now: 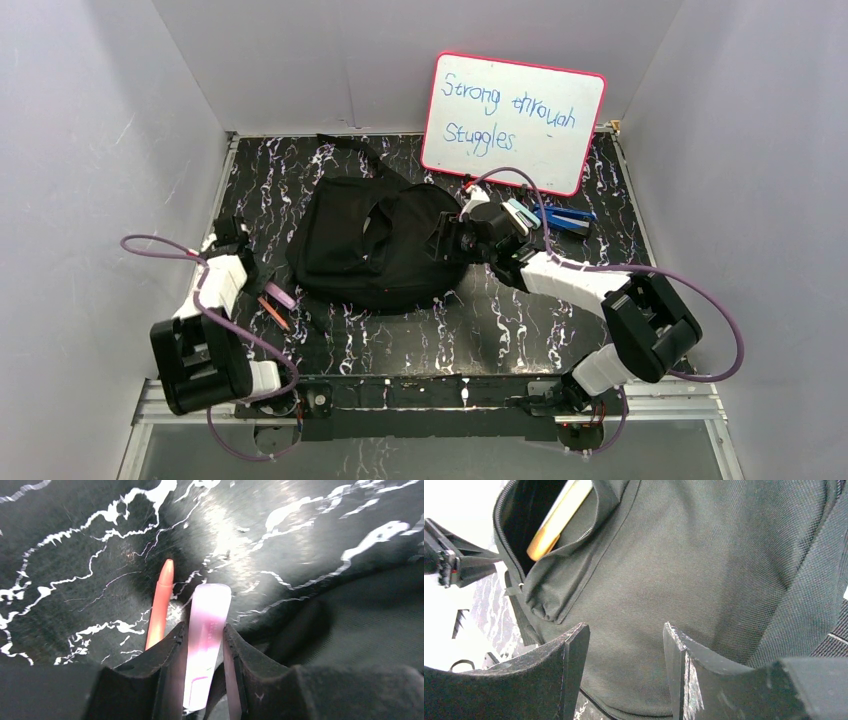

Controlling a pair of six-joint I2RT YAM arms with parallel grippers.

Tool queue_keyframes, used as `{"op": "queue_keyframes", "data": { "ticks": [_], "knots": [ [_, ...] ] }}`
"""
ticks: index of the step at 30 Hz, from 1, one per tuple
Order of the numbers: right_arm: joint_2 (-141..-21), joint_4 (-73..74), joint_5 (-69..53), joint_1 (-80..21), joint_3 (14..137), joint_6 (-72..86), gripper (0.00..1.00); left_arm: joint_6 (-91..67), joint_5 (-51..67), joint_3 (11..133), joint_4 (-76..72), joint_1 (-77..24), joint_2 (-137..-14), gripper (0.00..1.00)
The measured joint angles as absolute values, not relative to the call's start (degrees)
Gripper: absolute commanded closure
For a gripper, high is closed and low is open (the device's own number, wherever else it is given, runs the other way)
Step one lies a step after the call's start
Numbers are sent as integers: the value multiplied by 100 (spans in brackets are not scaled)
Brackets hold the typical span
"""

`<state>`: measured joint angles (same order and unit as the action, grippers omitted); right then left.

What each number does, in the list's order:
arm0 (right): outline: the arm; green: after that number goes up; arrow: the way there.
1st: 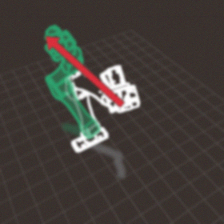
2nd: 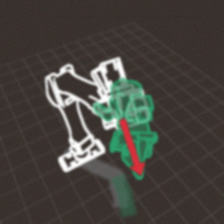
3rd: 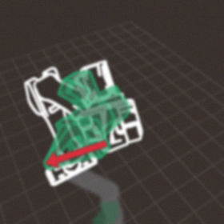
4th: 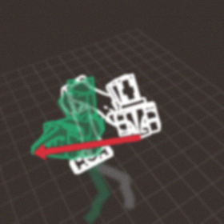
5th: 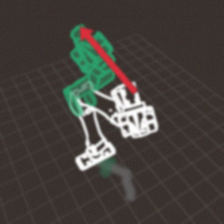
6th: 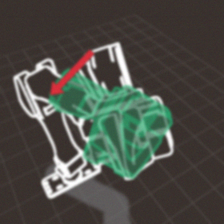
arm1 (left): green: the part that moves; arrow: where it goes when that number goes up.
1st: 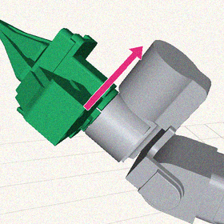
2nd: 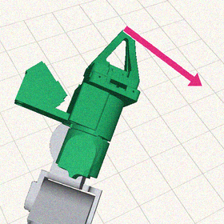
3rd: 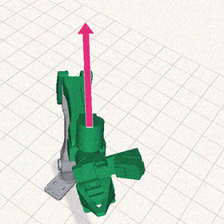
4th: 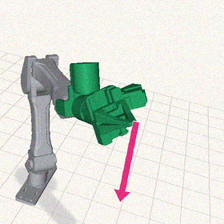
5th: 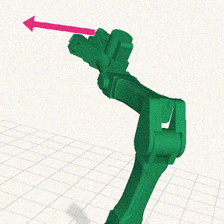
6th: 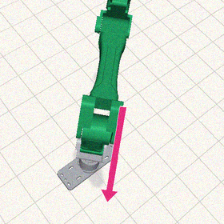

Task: Pack the student bag
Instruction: Pick up the stationery from the center of the board.

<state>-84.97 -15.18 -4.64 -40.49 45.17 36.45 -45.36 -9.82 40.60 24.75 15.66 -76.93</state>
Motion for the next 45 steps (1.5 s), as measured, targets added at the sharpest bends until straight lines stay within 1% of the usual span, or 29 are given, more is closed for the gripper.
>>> {"op": "queue_keyframes", "data": {
  "ticks": [5,8,11,15,21,24,27,33,39,45],
  "knots": [
    [-8364,-1520,-447,-4049,4519,3642,35,-4289,-1098,4615,2790,1564,-6847,83],
    [-8364,-1518,-451,-4049,4519,3642,34,-4099,-1094,5078,2856,1564,-6539,83],
    [-8364,-1514,-495,-4049,4532,3642,34,-3826,-849,5343,2851,1518,-6410,83],
    [-8364,-1581,-742,-4049,4617,3664,32,-3498,-303,5592,2853,1157,-6479,84],
    [-8381,-2222,-1612,-4047,4733,3839,31,-3402,301,6025,2600,-416,-6632,84],
    [-8440,-2652,-2097,-4047,4818,3979,30,-3522,554,6114,2357,-998,-6737,84],
    [-8517,-3081,-2460,-4047,4860,4128,28,-3634,679,6163,2182,-1367,-6893,84],
    [-8755,-3581,-2829,-4047,4943,4383,28,-3859,875,6178,1809,-1804,-7196,84],
    [-9102,-3717,-2971,-4047,5127,4591,29,-4014,1028,6263,1527,-2036,-7422,84],
    [-9524,-3857,-3120,-4047,5415,4812,37,-4110,1131,6287,1256,-2237,-7485,84]
  ]
}}
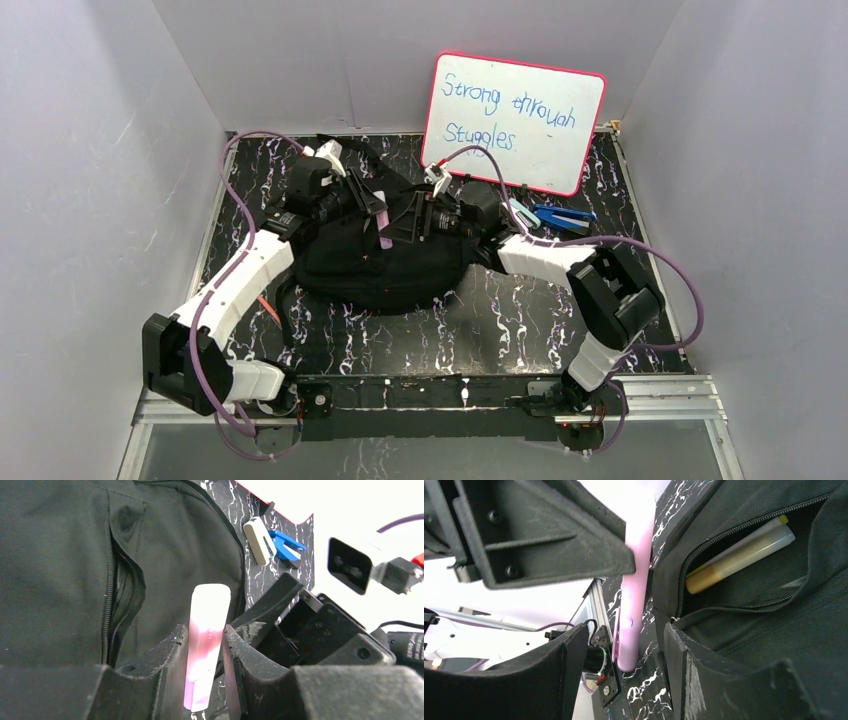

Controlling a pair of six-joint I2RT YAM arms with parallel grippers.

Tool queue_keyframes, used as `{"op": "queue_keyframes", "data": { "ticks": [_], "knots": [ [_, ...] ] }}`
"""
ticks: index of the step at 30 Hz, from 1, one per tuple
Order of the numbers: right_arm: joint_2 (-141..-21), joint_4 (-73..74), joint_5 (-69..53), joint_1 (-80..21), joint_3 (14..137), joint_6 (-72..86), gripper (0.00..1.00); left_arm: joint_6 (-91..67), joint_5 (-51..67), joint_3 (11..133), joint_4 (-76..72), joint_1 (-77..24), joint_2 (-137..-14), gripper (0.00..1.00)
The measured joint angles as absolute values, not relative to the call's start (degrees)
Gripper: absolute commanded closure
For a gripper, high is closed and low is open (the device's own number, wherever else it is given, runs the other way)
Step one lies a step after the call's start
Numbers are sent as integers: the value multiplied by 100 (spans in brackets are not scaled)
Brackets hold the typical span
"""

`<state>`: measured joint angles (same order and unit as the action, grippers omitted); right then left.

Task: Pack the student bag
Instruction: Pick up the stationery from the center of the board.

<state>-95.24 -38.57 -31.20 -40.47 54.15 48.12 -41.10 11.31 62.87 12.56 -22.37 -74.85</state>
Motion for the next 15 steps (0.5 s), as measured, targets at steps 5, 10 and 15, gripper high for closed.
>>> {"op": "queue_keyframes", "data": {
  "ticks": [5,10,15],
  "knots": [
    [-9900,-4160,-3310,-4047,5564,5092,52,-4117,1190,6287,1133,-2362,-7603,83],
    [-10022,-4370,-3323,-4047,5542,5288,76,-4088,1227,6287,1046,-2414,-7693,72],
    [-9907,-4158,-2974,-4045,5446,5177,92,-3830,1164,6320,1026,-2418,-7743,53]
  ]
}}
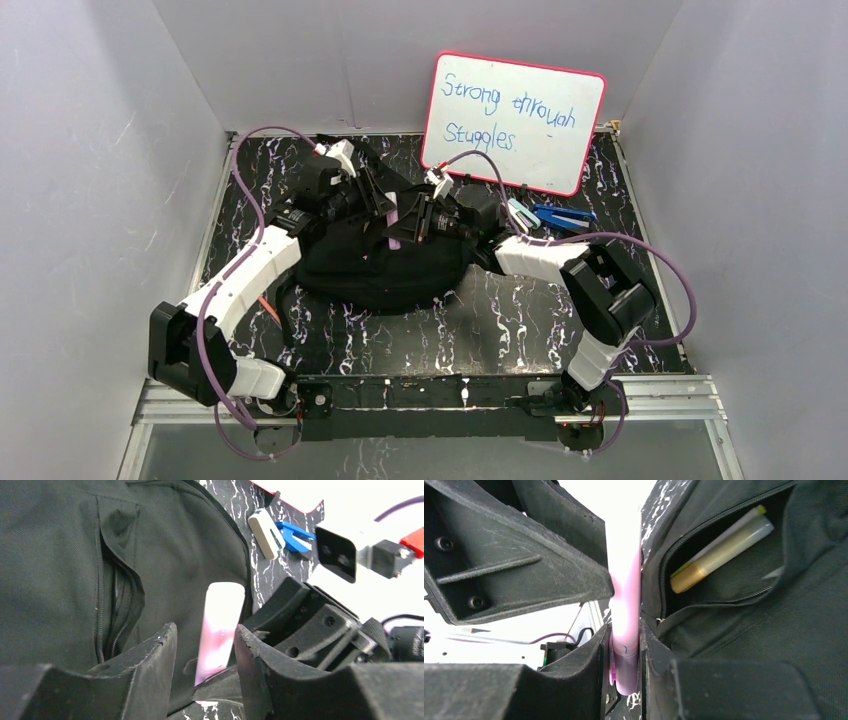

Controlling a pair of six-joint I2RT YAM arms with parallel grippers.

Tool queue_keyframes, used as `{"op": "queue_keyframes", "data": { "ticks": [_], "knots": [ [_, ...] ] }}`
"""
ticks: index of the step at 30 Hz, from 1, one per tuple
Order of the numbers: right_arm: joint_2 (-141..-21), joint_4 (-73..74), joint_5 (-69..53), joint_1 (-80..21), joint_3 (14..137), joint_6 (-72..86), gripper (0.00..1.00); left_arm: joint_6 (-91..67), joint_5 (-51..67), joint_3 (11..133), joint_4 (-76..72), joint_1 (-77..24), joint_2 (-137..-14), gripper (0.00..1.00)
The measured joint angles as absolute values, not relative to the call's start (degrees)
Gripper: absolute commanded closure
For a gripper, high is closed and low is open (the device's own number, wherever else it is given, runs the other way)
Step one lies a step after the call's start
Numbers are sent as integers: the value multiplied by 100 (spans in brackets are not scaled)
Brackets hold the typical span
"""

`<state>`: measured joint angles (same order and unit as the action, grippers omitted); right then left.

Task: Pack the student bag
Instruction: Pick up the stationery from the center of the board, then place the stationery in the student bag.

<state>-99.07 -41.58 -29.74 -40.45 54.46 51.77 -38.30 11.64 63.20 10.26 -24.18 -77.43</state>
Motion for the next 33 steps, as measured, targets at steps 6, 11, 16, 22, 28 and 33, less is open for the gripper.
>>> {"op": "queue_keyframes", "data": {
  "ticks": [6,11,16,22,28,33],
  "knots": [
    [-9480,-3380,-2281,-4010,5341,4984,98,-3085,545,6801,1450,-2438,-8066,51],
    [-9362,-3157,-2053,-3944,5210,4952,98,-2290,-303,6993,1887,-2451,-8512,50],
    [-9362,-2991,-2025,-3927,5153,4956,98,-1695,-893,7087,2279,-2663,-9076,51],
    [-9362,-2989,-2032,-3927,5153,4958,98,-1297,-1686,7229,2534,-3070,-9415,66],
    [-9424,-2910,-2126,-3927,5218,5116,99,-1068,-2386,7295,2617,-3173,-9397,78],
    [-9835,-2847,-2408,-3929,5616,5374,100,-1022,-2672,7301,2626,-3175,-9260,91]
  ]
}}
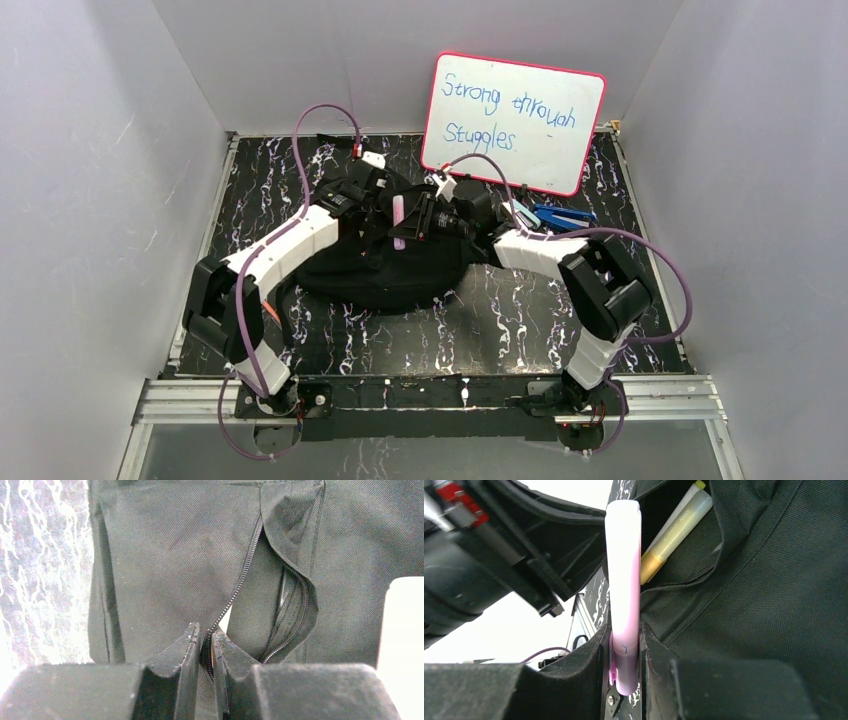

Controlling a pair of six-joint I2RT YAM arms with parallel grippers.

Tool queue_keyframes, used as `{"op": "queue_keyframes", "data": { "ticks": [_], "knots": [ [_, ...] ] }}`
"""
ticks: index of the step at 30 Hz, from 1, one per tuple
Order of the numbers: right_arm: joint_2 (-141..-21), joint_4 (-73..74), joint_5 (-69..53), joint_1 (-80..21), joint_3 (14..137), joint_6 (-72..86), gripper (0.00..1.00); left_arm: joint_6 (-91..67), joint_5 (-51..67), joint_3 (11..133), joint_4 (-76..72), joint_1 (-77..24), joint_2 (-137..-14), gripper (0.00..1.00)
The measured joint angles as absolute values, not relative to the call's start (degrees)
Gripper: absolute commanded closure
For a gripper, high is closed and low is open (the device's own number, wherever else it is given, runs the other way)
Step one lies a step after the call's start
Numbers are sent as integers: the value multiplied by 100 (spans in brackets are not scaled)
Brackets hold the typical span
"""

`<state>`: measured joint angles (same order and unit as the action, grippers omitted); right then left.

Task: Pack the student bag
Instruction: Place the stationery in the student bag.

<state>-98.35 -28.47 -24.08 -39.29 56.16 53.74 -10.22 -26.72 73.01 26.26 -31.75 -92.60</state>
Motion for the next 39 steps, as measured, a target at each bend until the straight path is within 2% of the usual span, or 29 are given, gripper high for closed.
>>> {"op": "queue_keyframes", "data": {
  "ticks": [3,6,21,28,39],
  "knots": [
    [-10121,-2834,-2613,-3929,5826,5531,100,-1013,-2740,7301,2626,-3179,-9148,97],
    [-10313,-2720,-2777,-3946,5957,5631,95,-1004,-2768,7301,2626,-3179,-9087,100],
    [-11338,-1835,-3795,-4097,7382,5706,95,-1048,-2554,6858,2290,-3179,-8486,100],
    [-11583,-1354,-4056,-4128,7588,5666,94,-1090,-2467,6698,2137,-3179,-8357,100],
    [-12344,-845,-4311,-4128,8858,5568,94,-1094,-2298,6536,1970,-3168,-8154,100]
  ]
}}
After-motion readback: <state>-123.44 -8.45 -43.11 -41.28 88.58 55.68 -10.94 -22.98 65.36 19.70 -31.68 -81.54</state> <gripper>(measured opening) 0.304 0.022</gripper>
